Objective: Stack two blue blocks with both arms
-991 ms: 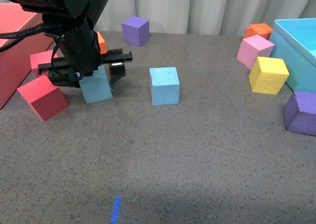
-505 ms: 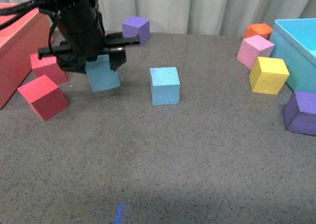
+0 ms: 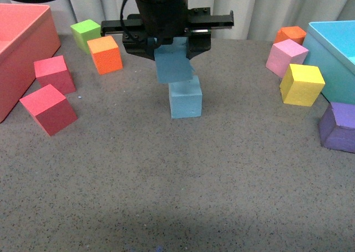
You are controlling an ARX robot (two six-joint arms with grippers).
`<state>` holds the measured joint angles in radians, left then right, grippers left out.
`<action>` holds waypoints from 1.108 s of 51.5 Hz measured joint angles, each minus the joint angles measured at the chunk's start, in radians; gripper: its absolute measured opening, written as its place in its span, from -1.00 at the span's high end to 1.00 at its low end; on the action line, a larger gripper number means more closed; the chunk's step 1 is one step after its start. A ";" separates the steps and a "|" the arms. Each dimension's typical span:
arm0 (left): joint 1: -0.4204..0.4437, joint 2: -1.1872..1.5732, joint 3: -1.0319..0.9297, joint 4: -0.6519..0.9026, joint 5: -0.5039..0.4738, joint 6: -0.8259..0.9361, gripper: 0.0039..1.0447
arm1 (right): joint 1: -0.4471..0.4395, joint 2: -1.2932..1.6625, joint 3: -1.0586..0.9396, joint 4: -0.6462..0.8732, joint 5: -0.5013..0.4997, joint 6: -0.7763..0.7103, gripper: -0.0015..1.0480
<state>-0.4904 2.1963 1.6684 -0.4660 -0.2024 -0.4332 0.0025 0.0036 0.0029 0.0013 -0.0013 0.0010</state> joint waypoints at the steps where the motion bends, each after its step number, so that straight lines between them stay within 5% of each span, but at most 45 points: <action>1: -0.005 0.006 0.006 -0.003 -0.004 -0.001 0.10 | 0.000 0.000 0.000 0.000 0.000 0.000 -0.81; 37: -0.040 0.101 0.103 -0.038 -0.027 -0.010 0.10 | 0.000 0.000 0.000 0.000 0.000 0.000 -0.81; 57: -0.040 0.107 0.101 -0.024 -0.028 -0.006 -0.91 | 0.000 0.000 0.000 0.000 0.000 0.000 -0.81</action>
<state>-0.5304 2.3032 1.7691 -0.4904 -0.2302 -0.4389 0.0025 0.0036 0.0029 0.0013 -0.0013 0.0010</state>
